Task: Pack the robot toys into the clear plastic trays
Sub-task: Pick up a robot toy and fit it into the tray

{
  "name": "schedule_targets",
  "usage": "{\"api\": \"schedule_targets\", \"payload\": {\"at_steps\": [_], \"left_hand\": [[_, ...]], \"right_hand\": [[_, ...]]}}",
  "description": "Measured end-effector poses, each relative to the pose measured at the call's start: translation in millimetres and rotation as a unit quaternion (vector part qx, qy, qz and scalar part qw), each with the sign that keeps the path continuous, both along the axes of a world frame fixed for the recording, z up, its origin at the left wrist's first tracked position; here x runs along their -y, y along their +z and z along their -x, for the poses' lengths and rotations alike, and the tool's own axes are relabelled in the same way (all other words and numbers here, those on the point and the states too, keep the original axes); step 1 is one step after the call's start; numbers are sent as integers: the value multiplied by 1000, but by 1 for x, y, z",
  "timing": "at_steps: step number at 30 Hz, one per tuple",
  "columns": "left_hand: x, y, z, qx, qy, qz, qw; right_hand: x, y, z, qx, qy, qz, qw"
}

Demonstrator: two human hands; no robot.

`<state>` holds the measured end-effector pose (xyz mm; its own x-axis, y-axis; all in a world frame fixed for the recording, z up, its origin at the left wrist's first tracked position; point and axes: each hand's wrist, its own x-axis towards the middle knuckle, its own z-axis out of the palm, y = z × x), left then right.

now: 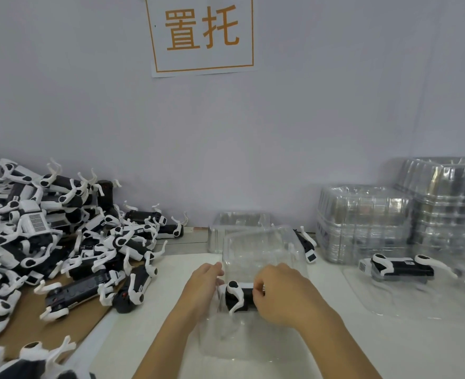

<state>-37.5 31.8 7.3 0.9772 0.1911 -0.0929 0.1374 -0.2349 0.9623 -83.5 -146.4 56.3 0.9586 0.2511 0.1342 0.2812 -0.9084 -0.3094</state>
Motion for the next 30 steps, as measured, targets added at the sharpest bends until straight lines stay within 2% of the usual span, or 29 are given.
{"api": "schedule_targets", "payload": {"at_steps": [3,8,14,20,27,30], "left_hand": [[1,1,0,3,5,0,1000],[-2,1,0,7,21,-4,1000],[-1,3,1,10,16,-12,1000],[-2,5,4,32,15,-65,997],[-3,5,5,44,3,-116,992],[-6,5,5,56,2,-119,991]], "right_hand": [[-9,0,4,-14,27,13,999],[-2,0,1,-61,44,-68,995],[-11,-6,-1,-101,75,31,992],[-12,-8,-4,-112,25,-32,993],[-7,-4,-5,-120,40,-71,989],[4,1,-8,-112,55,-136,983]]}}
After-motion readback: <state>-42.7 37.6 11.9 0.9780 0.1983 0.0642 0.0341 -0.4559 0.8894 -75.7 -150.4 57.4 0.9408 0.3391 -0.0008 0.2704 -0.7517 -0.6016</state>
